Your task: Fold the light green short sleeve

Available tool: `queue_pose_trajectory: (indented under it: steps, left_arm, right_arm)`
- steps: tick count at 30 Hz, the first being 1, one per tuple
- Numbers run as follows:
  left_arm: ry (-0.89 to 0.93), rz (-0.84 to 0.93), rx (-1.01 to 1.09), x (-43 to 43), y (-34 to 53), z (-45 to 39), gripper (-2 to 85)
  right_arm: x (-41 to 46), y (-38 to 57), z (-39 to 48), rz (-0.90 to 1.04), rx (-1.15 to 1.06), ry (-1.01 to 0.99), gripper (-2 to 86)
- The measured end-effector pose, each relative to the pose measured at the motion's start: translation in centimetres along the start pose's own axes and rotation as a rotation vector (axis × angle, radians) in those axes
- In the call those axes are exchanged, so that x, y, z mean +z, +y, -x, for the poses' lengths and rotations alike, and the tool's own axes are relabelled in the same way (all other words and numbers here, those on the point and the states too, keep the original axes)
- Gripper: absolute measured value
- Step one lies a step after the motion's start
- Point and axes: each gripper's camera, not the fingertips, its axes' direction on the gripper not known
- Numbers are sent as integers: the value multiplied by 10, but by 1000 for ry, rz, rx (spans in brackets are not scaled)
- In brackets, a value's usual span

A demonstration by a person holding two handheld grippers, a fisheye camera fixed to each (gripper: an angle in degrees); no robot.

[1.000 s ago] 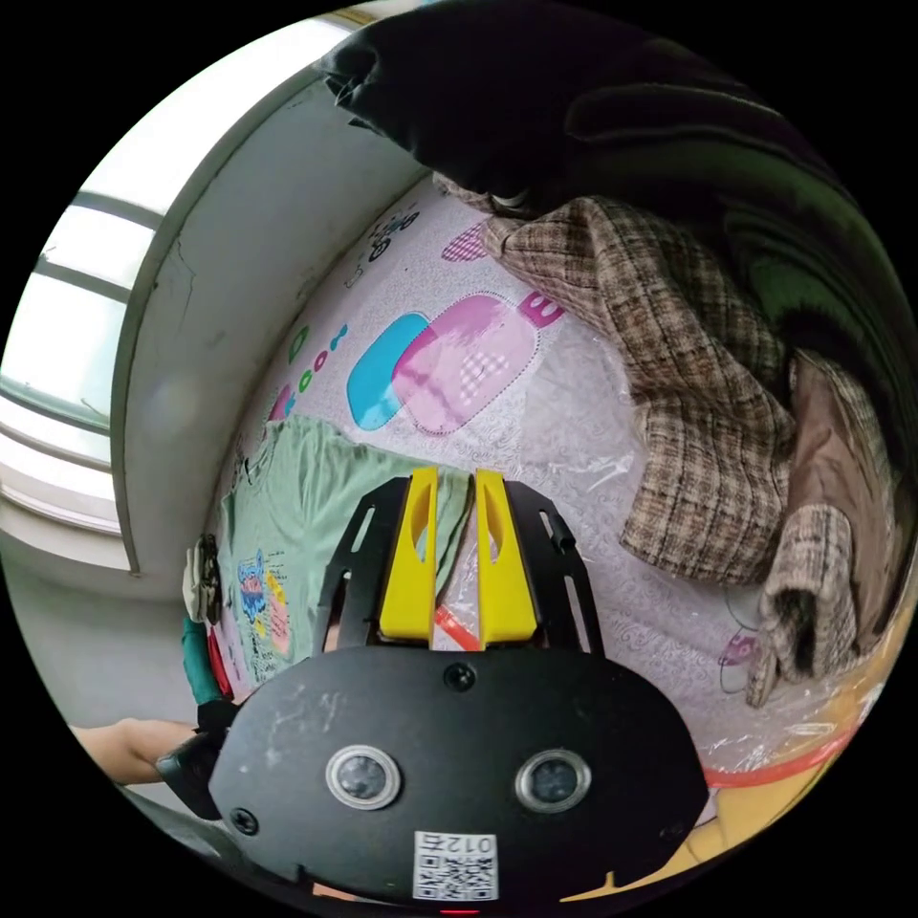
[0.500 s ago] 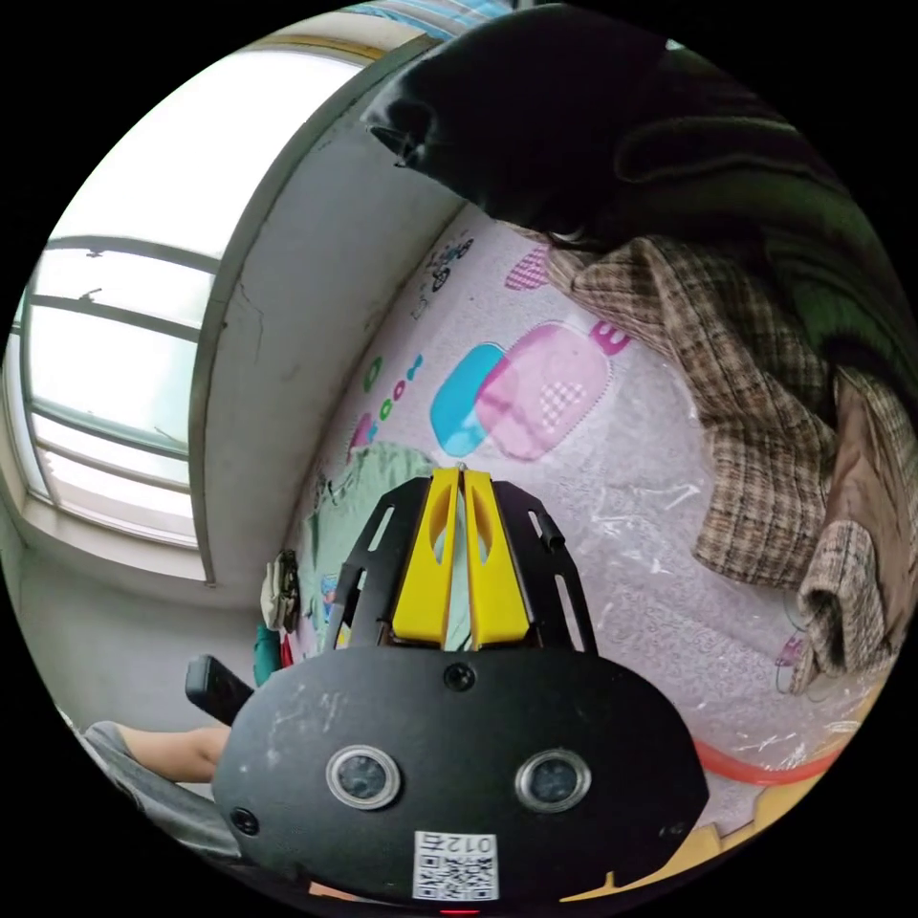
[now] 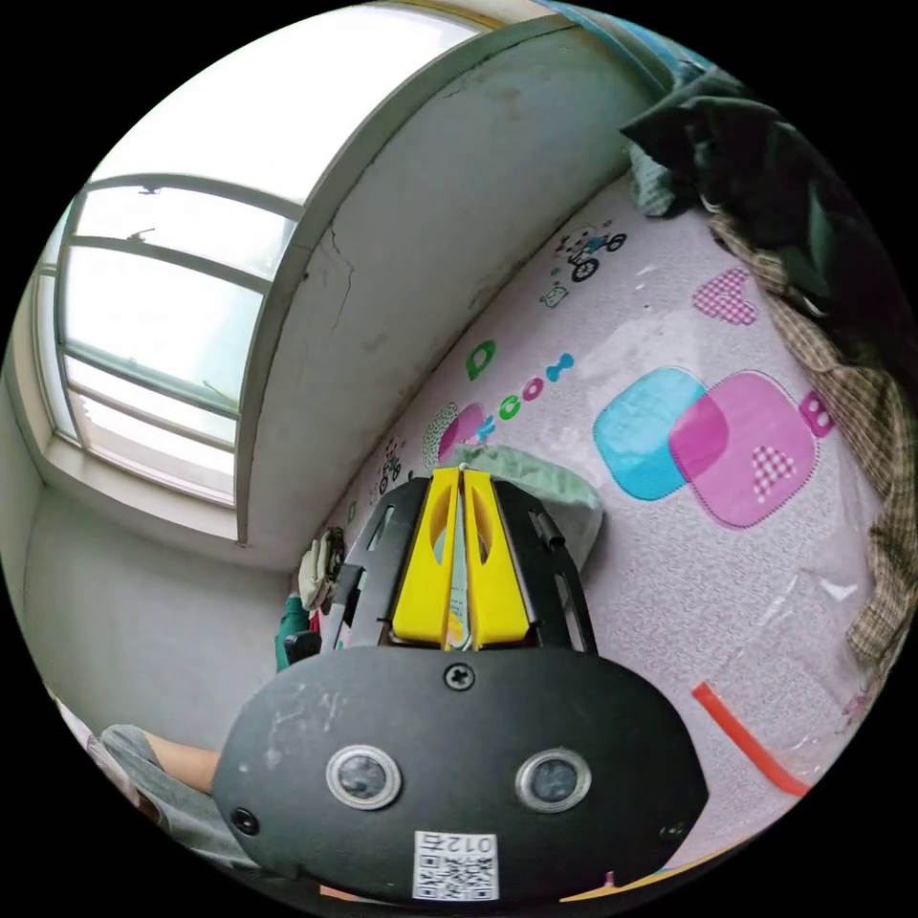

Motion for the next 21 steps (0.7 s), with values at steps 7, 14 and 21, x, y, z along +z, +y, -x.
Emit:
queue_pose_trajectory:
  steps: [7, 14, 21]
  left_arm:
    - [56, -97, -113, -46, -21, 54, 0]
    - [84, -159, -235, -83, -28, 112, 0]
    - [122, -216, -350, -107, -25, 162, 1]
  right_arm:
    - [85, 11, 53, 93, -105, 25, -6]
    - [173, 44, 98, 189, -247, 89, -6]
    - [261, 87, 124, 290, -388, 205, -6]
